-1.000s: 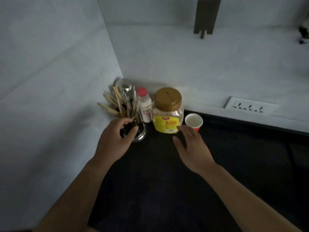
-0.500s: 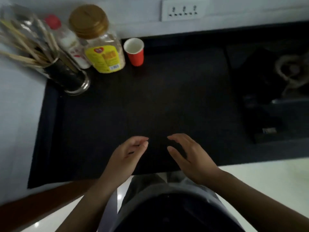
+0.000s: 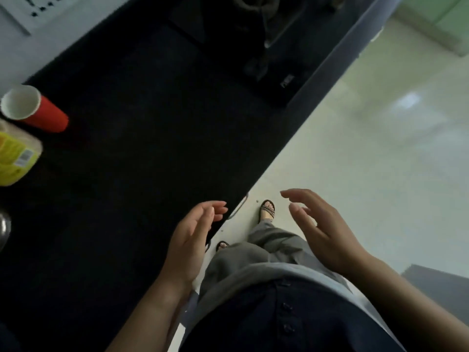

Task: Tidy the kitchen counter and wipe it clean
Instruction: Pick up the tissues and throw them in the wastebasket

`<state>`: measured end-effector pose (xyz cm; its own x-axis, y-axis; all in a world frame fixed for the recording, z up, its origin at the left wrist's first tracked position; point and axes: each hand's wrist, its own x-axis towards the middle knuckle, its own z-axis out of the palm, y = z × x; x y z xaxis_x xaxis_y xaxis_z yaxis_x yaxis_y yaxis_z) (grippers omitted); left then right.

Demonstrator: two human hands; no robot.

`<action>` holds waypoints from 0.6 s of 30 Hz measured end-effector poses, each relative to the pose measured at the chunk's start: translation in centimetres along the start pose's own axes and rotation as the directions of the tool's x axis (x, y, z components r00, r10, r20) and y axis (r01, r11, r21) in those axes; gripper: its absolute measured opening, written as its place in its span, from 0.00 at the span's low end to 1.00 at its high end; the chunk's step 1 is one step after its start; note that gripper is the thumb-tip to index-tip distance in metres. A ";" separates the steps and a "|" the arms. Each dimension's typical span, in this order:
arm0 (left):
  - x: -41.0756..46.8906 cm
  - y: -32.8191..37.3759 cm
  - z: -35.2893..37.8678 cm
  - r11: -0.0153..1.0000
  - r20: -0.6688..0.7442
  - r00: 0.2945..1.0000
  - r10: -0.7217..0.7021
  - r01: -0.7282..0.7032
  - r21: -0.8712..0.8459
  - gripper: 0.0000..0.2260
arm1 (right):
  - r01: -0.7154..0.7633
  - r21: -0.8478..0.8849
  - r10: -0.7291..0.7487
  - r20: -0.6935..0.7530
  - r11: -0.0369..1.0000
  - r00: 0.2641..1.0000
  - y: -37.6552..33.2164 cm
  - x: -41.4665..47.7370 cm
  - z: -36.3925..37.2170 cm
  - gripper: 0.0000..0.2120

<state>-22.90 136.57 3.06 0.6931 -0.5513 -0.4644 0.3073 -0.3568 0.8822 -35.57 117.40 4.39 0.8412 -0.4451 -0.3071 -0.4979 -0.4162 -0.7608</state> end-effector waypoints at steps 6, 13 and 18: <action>2.4 2.7 4.3 0.992 0.237 0.971 0.034 -0.061 0.110 0.16 | -0.126 0.151 0.153 -0.183 0.980 0.971 2.4 -3.4 -2.4 0.23; 5.7 4.8 13.0 0.973 0.380 0.925 0.016 -0.101 0.207 0.18 | -0.192 0.278 0.282 -0.329 0.941 0.901 7.8 -6.0 -7.2 0.20; 9.5 7.6 23.5 0.930 0.481 0.876 0.024 -0.196 0.311 0.13 | -0.200 0.313 0.325 -0.423 0.928 0.846 13.6 -5.5 -13.5 0.22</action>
<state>-29.32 110.93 3.49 0.3006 -0.8546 -0.4235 -0.0532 -0.4584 0.8872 -49.78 103.48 3.41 0.4607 -0.8470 -0.2651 -0.5647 -0.0493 -0.8238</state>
